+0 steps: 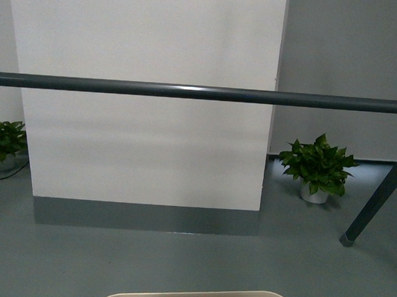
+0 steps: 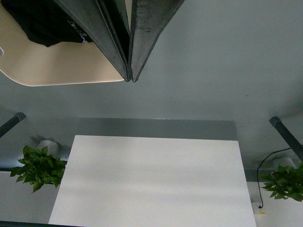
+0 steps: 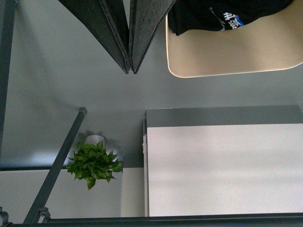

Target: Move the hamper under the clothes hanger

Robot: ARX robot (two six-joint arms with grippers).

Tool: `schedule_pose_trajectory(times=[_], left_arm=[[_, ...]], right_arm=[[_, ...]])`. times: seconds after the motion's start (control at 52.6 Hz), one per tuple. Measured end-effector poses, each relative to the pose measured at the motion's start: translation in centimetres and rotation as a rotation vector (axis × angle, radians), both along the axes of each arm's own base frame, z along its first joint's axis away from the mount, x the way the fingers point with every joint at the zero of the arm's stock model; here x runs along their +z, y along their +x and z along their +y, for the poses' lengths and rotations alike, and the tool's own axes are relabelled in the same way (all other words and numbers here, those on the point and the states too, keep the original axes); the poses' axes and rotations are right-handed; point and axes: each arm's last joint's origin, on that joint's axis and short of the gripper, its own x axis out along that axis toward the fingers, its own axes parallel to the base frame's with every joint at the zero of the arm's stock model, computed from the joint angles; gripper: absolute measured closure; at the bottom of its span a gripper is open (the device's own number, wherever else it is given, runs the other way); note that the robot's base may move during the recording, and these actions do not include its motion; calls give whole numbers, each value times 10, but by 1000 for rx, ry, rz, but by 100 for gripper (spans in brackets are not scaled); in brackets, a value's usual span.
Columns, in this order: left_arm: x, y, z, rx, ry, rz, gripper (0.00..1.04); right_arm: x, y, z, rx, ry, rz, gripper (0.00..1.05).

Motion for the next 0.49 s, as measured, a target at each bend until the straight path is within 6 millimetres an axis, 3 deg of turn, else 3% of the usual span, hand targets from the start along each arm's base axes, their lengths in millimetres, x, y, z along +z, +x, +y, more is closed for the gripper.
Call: schedule_pose_trajectory(times=[0.057,0.114,0.494], left_arm=[[0,0,0,0,-1,0,100],[0,0,0,0,0,0,90],[0,0,0,0,0,0,31]], right_arm=[[0,0,0,0,0,0,103],[0,0,0,0,-2,0,101],[0,0,0,0,-1,0,43]])
